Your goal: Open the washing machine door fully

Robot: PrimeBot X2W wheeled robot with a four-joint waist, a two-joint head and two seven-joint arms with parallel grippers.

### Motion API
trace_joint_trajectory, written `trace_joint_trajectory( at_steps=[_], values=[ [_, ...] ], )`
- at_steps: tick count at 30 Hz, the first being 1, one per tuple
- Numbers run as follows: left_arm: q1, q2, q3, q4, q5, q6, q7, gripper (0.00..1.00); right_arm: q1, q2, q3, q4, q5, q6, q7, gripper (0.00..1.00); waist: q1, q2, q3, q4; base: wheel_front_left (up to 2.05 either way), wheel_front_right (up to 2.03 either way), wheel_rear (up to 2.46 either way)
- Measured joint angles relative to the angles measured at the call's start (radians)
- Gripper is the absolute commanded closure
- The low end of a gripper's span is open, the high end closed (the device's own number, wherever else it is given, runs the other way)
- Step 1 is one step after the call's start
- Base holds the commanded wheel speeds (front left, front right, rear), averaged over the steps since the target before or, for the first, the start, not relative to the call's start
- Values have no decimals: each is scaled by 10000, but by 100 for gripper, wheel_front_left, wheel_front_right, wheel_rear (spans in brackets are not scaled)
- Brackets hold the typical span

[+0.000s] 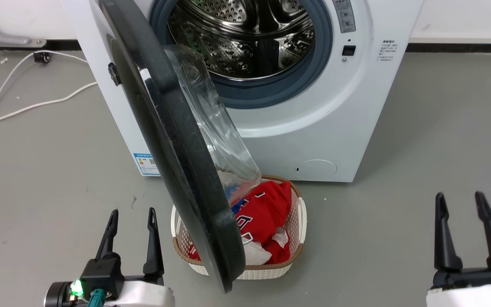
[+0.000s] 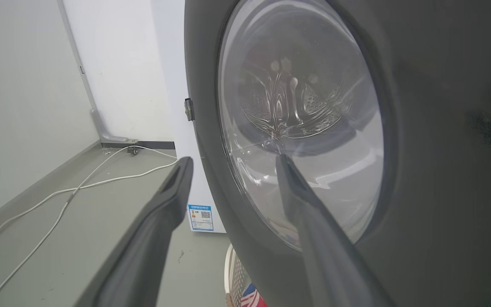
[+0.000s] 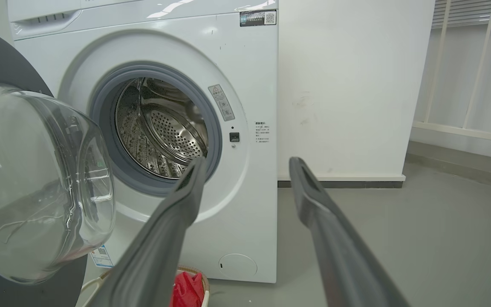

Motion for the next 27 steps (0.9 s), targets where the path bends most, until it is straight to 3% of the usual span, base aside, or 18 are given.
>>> trace_joint_trajectory(
  at_steps=[24,25,26,27],
  values=[
    [390,0,-48,165,-211,44,0,0,879,35,349,673,259,0,0,0,0,0,-363,32,0,0,0],
    [392,0,-46,174,-228,44,0,16,879,35,359,685,255,0,0,0,0,0,-360,30,0,0,0],
    [395,0,-31,182,-228,50,0,66,879,35,370,690,245,0,0,0,0,0,-358,27,0,0,0],
    [395,0,-13,198,-226,113,0,100,878,35,374,694,245,0,0,0,0,0,-358,23,0,0,0]
  ],
)
